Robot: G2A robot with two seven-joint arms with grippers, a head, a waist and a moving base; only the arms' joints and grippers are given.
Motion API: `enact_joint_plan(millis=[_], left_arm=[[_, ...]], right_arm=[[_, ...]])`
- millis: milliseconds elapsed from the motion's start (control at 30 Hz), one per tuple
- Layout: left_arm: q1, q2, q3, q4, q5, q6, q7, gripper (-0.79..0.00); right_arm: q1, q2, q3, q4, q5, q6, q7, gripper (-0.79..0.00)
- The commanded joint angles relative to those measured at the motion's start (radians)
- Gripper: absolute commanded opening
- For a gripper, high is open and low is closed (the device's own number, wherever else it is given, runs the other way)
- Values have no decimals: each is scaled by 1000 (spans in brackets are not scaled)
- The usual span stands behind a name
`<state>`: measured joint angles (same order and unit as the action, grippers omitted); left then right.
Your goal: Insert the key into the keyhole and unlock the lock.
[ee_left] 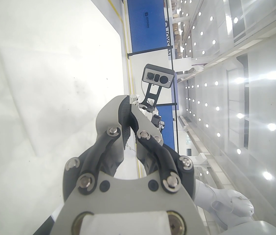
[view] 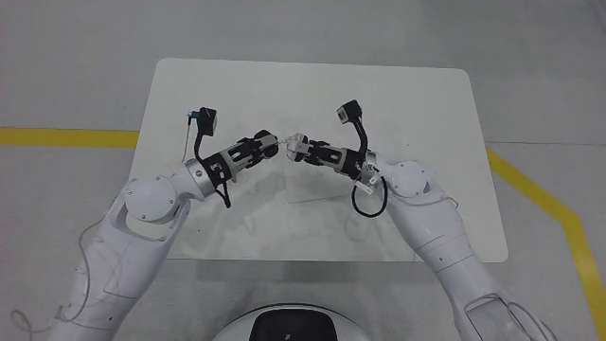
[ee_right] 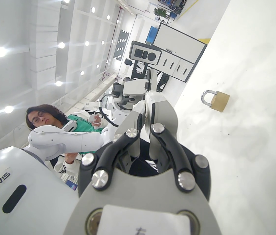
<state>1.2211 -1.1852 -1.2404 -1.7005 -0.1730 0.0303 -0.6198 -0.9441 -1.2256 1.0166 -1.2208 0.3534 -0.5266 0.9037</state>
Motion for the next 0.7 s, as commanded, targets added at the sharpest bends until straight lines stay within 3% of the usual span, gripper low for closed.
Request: enact_joint_plan(millis=[0, 267, 400, 533, 667], left_arm=[[2, 1, -5, -3, -2, 2, -5, -785], [11, 5, -12, -12, 7, -3, -20, -785], [10, 6, -12, -9, 9, -11, -31, -785], [11, 8, -14, -16, 22, -20, -37, -785], [12, 9, -14, -20, 25, -22, -40, -785]], right_arm=[[-3, 2, 0, -5, -3, -2, 24, -785], [-12, 4, 3, -13, 10, 1, 55, -785], [-15, 4, 8, -10, 20, 4, 51, -545], [-16, 6, 18, -8, 26, 5, 50, -502], [-16, 7, 23, -11, 25, 5, 51, -508]])
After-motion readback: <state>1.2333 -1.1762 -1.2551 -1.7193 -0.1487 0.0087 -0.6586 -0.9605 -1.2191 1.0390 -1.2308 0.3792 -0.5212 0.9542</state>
